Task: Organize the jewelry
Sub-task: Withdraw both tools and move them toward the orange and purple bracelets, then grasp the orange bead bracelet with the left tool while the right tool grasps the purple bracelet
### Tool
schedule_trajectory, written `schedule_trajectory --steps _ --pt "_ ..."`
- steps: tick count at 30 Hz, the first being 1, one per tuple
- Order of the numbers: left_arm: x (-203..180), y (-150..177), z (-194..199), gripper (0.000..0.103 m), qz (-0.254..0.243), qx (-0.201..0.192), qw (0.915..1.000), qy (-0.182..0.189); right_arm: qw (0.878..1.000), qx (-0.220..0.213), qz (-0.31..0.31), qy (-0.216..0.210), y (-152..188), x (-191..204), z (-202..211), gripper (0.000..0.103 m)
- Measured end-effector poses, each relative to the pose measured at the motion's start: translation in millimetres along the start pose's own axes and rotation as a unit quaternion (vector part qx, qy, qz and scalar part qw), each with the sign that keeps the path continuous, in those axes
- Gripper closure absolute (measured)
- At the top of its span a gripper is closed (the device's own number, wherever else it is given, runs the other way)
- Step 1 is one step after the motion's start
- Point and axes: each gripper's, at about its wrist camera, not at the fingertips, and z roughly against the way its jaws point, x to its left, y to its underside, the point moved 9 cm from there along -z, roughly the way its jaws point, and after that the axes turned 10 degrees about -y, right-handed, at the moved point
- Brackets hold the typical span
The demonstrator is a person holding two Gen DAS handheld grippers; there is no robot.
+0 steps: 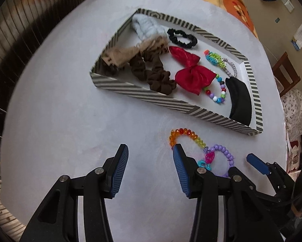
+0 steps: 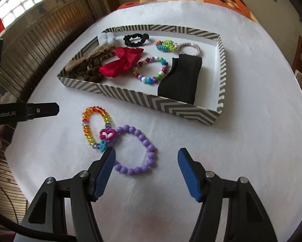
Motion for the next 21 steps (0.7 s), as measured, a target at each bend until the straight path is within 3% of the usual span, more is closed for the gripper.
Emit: schedule_trajectory --steps 8,13,16,19,21 --pt "-21 4 -28 0.065 -0.02 0.02 0.9995 -0.015 0.999 0.012 0.031 0.018 0 -5 -15 0.036" --pt "-28 1 -37 0.065 -0.047 0.013 0.9968 -0.063 0.999 0.013 0.041 0.019 0 -8 -20 0.042" --pt "-33 0 -38 0.065 -0.063 0.001 0.9937 -0.092 0.997 0.013 0.061 0.033 0 -8 -21 0.052" --pt "-37 1 -38 0.066 -0.064 -0.008 0.9941 -0.088 0.996 0.013 0.081 0.046 0 -8 -20 0.069" --pt "-36 0 -36 0.086 -0.061 -0.018 0.9943 -0.085 0.995 0.011 0.085 0.045 0 -9 -18 0.088"
